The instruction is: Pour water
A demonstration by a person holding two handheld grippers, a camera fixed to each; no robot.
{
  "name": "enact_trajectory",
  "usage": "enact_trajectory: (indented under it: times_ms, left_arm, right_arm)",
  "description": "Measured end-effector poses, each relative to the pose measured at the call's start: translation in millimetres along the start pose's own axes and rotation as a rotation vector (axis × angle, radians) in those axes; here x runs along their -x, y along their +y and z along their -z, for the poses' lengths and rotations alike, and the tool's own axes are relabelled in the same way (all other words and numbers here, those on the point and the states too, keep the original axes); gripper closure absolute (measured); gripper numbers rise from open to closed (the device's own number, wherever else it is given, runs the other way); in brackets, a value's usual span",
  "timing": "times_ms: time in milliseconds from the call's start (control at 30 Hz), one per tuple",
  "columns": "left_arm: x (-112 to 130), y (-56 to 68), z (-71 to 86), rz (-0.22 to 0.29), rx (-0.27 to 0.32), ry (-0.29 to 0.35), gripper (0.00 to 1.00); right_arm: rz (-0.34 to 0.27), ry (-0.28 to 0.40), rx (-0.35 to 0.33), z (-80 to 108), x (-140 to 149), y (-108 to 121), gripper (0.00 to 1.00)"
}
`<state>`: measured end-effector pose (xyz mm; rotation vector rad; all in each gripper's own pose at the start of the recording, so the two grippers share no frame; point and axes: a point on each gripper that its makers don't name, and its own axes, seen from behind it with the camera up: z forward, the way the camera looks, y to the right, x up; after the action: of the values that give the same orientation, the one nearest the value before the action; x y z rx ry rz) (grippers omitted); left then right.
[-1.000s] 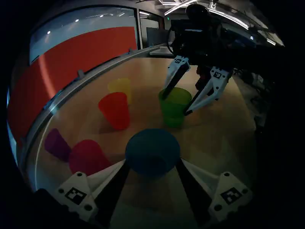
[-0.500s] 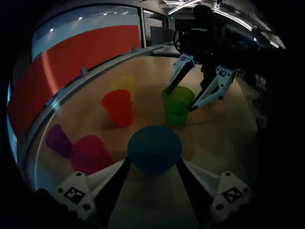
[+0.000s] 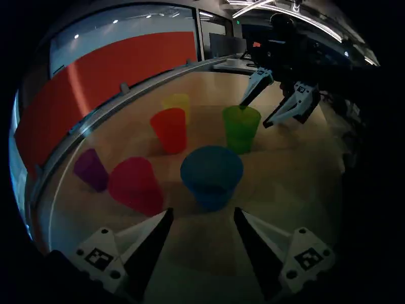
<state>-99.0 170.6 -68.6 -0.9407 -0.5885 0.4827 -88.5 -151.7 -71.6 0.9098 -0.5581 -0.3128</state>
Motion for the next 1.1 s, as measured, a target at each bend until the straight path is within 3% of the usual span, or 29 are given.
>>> enact_trajectory:
  times_ms: [500, 1100]
  left_arm:
    - [6.1, -19.6, 33.3, 0.094, -0.114, 0.073, 0.11]
    - [1.7, -52.2, 80.7, 0.279, -0.347, 0.267, 0.12]
  right_arm:
    - [-0.033, 0.037, 0.077, 23.7, 1.6, 7.4, 0.00]
    - [-0.139, 0.200, 0.307, 68.5, -12.1, 45.9, 0.00]
